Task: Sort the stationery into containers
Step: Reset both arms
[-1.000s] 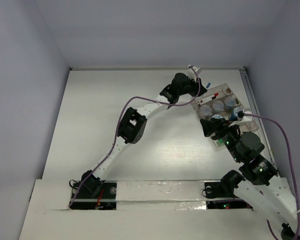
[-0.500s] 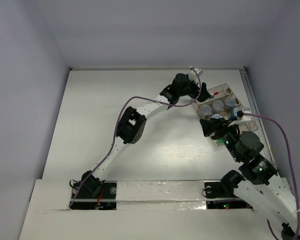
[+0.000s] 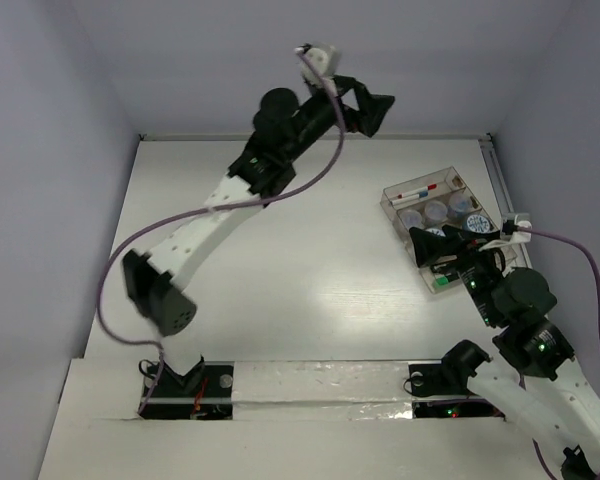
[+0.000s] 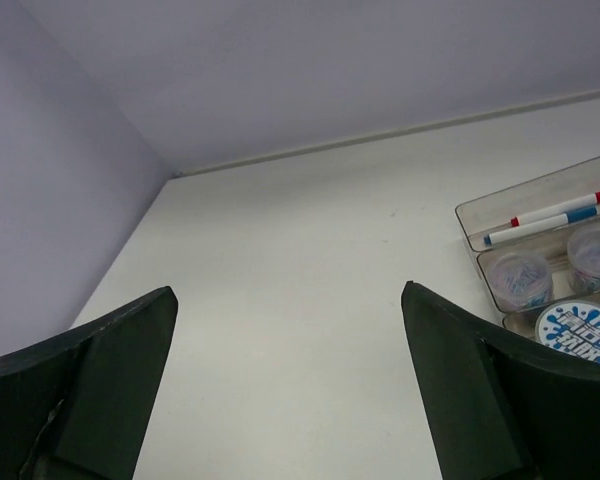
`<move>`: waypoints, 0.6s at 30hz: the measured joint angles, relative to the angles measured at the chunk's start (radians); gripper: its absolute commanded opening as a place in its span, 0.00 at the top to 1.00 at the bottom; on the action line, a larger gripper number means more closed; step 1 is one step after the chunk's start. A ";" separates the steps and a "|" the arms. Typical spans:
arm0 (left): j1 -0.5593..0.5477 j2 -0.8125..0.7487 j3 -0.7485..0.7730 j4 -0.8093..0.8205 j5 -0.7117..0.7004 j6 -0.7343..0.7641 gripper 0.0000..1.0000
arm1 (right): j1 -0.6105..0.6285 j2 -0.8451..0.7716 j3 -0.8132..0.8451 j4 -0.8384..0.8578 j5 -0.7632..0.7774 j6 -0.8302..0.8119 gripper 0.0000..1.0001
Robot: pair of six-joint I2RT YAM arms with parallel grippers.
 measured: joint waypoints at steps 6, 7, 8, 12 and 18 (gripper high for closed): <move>0.007 -0.501 -0.501 -0.013 -0.179 -0.072 0.01 | 0.000 0.040 0.000 0.000 -0.010 0.000 0.00; 0.008 -0.583 -0.597 -0.021 -0.210 -0.082 0.01 | 0.000 0.042 0.000 0.000 -0.012 0.000 0.00; 0.008 -0.660 -0.676 -0.054 -0.238 -0.094 0.01 | 0.000 0.043 0.000 0.000 -0.015 -0.001 0.00; 0.008 -0.889 -0.863 -0.231 -0.363 -0.122 0.01 | 0.000 0.042 0.005 -0.001 -0.010 -0.018 0.00; 0.009 -1.169 -0.932 -0.450 -0.491 -0.127 0.01 | 0.000 0.044 0.009 -0.002 0.041 -0.051 0.00</move>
